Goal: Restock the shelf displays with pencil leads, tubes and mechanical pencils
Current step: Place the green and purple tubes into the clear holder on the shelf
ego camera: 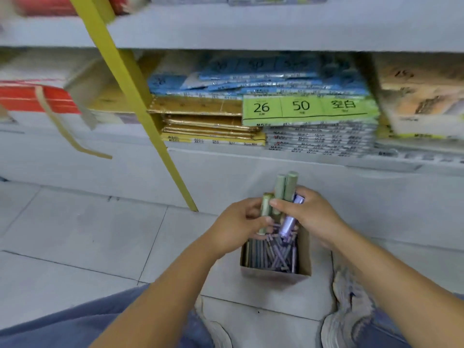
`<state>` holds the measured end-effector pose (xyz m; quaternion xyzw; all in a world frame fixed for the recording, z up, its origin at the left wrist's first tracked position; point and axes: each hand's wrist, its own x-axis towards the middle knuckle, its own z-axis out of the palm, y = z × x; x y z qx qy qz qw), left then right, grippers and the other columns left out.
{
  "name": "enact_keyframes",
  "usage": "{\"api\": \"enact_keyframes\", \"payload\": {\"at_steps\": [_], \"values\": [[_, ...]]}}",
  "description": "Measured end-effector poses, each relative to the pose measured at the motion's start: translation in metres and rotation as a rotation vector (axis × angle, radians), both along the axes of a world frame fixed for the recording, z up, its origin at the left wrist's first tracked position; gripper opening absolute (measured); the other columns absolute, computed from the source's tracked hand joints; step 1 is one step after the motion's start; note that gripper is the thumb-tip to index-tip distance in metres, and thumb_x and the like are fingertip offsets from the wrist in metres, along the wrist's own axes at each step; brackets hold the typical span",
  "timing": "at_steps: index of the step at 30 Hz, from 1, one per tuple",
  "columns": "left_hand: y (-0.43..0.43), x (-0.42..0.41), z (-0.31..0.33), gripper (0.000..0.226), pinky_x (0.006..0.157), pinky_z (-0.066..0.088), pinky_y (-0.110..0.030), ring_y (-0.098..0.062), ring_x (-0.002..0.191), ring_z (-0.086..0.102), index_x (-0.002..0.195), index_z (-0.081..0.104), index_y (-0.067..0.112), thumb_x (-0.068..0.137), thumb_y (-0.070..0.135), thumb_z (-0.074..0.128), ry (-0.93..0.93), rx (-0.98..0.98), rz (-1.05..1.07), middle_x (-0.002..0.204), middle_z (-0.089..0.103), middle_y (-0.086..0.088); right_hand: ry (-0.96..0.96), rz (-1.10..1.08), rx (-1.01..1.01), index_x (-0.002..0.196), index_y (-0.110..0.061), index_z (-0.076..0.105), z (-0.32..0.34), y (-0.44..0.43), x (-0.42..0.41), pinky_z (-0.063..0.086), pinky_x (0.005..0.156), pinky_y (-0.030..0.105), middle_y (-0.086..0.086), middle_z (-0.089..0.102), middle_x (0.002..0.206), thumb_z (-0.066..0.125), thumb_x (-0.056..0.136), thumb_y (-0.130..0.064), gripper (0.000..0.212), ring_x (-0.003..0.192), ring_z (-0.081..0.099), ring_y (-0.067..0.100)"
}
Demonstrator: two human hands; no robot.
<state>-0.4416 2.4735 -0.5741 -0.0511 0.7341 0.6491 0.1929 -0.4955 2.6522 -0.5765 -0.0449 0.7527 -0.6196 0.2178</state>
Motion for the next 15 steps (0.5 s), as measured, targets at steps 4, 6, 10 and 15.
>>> {"api": "enact_keyframes", "payload": {"at_steps": [4,6,10,15], "values": [[-0.011,-0.003,0.059,0.017,0.072,0.059,-0.025,-0.012,0.084,0.074,0.114,0.059,0.019,0.098,0.012,0.06,0.061,0.059,0.091,0.101,0.071,-0.008,0.119,0.084,0.063,0.1,-0.025,0.064,0.07,0.007,-0.002,0.051,0.049,0.023,-0.005,0.076,0.089,0.071,0.086,-0.03,0.016,0.061,0.069,0.013],[-0.013,-0.008,0.088,0.01,0.073,0.059,-0.026,-0.011,0.08,0.07,0.109,0.056,0.017,0.1,0.012,0.055,0.106,0.08,0.099,0.099,0.068,-0.004,0.172,0.154,0.086,0.105,-0.027,0.057,0.103,0.007,-0.004,0.046,0.047,0.02,-0.006,0.076,0.091,0.068,0.087,-0.032,0.021,0.06,0.068,0.012],[-0.009,-0.021,0.144,0.008,0.067,0.046,-0.026,-0.009,0.07,0.058,0.107,0.054,0.017,0.1,0.016,0.057,0.195,0.205,0.07,0.08,0.062,0.002,0.303,0.231,0.128,0.11,-0.036,0.054,0.16,0.002,-0.008,0.045,0.049,0.017,-0.008,0.075,0.089,0.069,0.086,-0.036,0.028,0.063,0.069,0.011],[-0.005,-0.038,0.191,0.028,0.077,0.04,-0.036,-0.013,0.063,0.051,0.103,0.068,0.009,0.086,0.031,0.072,0.313,0.226,0.084,0.069,0.056,-0.001,0.388,0.284,0.09,0.108,-0.031,0.06,0.21,-0.004,-0.018,0.048,0.053,0.021,-0.001,0.074,0.086,0.074,0.083,-0.03,0.029,0.063,0.068,0.014]]}}
